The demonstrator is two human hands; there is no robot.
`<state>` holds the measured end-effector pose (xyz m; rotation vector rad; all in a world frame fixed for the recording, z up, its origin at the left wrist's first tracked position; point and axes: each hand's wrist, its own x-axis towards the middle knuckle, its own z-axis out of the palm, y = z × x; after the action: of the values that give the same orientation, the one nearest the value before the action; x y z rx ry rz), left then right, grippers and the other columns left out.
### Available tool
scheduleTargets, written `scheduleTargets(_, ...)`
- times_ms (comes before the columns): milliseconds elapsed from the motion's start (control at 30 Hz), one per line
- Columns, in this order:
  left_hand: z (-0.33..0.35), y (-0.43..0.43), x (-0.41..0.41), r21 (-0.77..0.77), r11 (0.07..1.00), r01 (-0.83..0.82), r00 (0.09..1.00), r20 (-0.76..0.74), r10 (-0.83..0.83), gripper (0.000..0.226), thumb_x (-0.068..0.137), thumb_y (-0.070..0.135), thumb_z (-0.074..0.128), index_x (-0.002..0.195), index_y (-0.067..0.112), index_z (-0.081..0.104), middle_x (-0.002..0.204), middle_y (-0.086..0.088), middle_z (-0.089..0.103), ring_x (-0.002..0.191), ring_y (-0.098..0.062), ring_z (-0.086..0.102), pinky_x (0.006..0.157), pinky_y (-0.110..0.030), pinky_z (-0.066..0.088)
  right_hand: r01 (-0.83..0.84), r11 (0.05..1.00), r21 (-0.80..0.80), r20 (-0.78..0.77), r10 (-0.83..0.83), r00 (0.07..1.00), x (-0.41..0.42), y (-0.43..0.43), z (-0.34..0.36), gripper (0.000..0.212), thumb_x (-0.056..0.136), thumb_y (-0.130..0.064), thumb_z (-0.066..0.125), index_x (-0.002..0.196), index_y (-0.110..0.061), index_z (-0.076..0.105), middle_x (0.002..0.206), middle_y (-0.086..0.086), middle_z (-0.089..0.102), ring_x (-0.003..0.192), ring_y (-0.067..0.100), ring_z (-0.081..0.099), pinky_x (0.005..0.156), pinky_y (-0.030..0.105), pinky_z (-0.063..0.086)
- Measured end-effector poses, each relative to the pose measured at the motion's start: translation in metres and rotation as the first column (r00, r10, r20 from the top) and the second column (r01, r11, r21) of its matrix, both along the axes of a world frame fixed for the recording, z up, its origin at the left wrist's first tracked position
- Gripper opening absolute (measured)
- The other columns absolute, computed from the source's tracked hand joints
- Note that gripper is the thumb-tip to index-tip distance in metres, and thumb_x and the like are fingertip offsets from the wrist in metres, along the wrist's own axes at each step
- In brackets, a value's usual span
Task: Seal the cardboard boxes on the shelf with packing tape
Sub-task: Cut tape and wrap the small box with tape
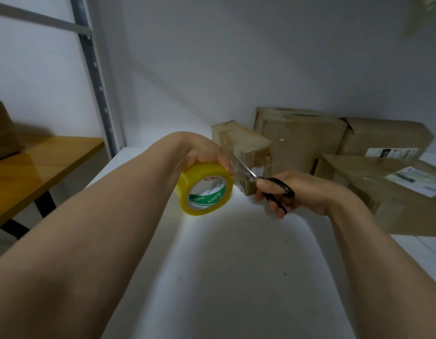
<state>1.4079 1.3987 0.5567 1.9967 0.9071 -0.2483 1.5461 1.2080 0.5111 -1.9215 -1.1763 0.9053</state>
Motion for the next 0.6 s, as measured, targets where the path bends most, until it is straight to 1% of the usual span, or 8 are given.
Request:
scheduleTargets(33, 0.001, 0.0, -0.003, -0.004, 1.0, -0.002, 1.0, -0.002, 0.002, 0.028, 0.086, 0.031, 0.075, 0.105, 0.011, 0.068, 0.099, -0.013, 0.071, 0.091, -0.028, 0.066, 0.077, -0.037, 0.056, 0.006, 0.999, -0.042, -0.009, -0.006, 1.0, 0.001, 0.0, -0.003, 0.067, 0.071, -0.067, 0.071, 0.105, -0.01, 0.073, 0.075, 0.006, 0.068, 0.069, 0.019, 0.065, 0.072, 0.035, 0.055)
scheduleTargets(100, 0.001, 0.004, -0.01, -0.011, 1.0, -0.026, 1.0, 0.003, 0.027, 0.029, 0.084, 0.032, 0.077, 0.103, 0.011, 0.07, 0.095, -0.013, 0.071, 0.089, -0.027, 0.066, 0.079, -0.037, 0.056, 0.035, 0.994, -0.105, -0.002, -0.035, 0.999, 0.005, -0.001, -0.01, 0.059, 0.075, -0.062, 0.078, 0.101, -0.01, 0.075, 0.075, 0.007, 0.069, 0.068, 0.021, 0.064, 0.076, 0.038, 0.054)
scheduleTargets(233, 0.002, 0.013, -0.025, -0.04, 0.994, -0.102, 0.994, 0.024, 0.103, 0.04, 0.079, 0.035, 0.081, 0.11, 0.011, 0.071, 0.103, -0.016, 0.073, 0.095, -0.033, 0.068, 0.086, -0.043, 0.057, 0.073, 0.979, -0.19, 0.093, -0.056, 0.994, 0.001, 0.005, -0.014, 0.05, 0.075, -0.05, 0.084, 0.099, -0.008, 0.069, 0.073, 0.01, 0.068, 0.063, 0.02, 0.062, 0.07, 0.036, 0.053)
scheduleTargets(300, 0.003, 0.015, -0.031, -0.07, 0.989, -0.132, 0.988, 0.072, 0.136, 0.039, 0.081, 0.034, 0.079, 0.111, 0.012, 0.068, 0.102, -0.015, 0.072, 0.095, -0.032, 0.067, 0.083, -0.042, 0.057, 0.089, 0.97, -0.227, 0.253, -0.029, 0.967, -0.011, 0.011, -0.012, 0.053, 0.073, -0.047, 0.087, 0.092, -0.009, 0.055, 0.076, 0.01, 0.069, 0.059, 0.02, 0.063, 0.061, 0.033, 0.054)
scheduleTargets(367, 0.001, 0.015, -0.034, -0.127, 0.979, -0.157, 0.975, 0.136, 0.174, 0.04, 0.083, 0.035, 0.078, 0.114, 0.013, 0.066, 0.104, -0.015, 0.072, 0.094, -0.031, 0.068, 0.078, -0.041, 0.058, 0.145, 0.963, -0.229, 0.492, -0.015, 0.871, -0.028, 0.022, -0.013, 0.056, 0.073, -0.049, 0.086, 0.093, -0.011, 0.052, 0.082, 0.009, 0.069, 0.063, 0.022, 0.067, 0.06, 0.036, 0.056)
scheduleTargets(433, -0.004, 0.014, -0.037, -0.165, 0.973, -0.162, 0.959, 0.206, 0.194, 0.04, 0.087, 0.037, 0.074, 0.117, 0.014, 0.065, 0.109, -0.015, 0.072, 0.095, -0.032, 0.069, 0.077, -0.041, 0.059, 0.17, 0.965, -0.199, 0.707, 0.021, 0.707, -0.046, 0.035, -0.018, 0.059, 0.076, -0.052, 0.082, 0.106, -0.009, 0.055, 0.088, 0.006, 0.064, 0.075, 0.023, 0.065, 0.064, 0.037, 0.054)
scheduleTargets(500, -0.01, 0.011, -0.041, -0.182, 0.973, -0.138, 0.936, 0.298, 0.189, 0.035, 0.094, 0.039, 0.066, 0.119, 0.015, 0.065, 0.11, -0.015, 0.072, 0.094, -0.03, 0.07, 0.075, -0.04, 0.06, 0.145, 0.97, -0.194, 0.787, 0.066, 0.613, -0.059, 0.045, -0.019, 0.05, 0.079, -0.051, 0.08, 0.1, -0.014, 0.054, 0.088, 0.003, 0.058, 0.077, 0.022, 0.059, 0.064, 0.032, 0.046)
scheduleTargets(600, -0.018, 0.006, -0.053, -0.225, 0.966, -0.126, 0.889, 0.408, 0.21, 0.032, 0.099, 0.039, 0.059, 0.121, 0.016, 0.064, 0.106, -0.013, 0.073, 0.09, -0.027, 0.07, 0.072, -0.037, 0.059, 0.069, 0.949, -0.307, 0.788, 0.213, 0.578, -0.071, 0.053, -0.009, 0.045, 0.079, -0.05, 0.08, 0.094, -0.016, 0.055, 0.084, 0.001, 0.058, 0.081, 0.022, 0.06, 0.067, 0.031, 0.049)
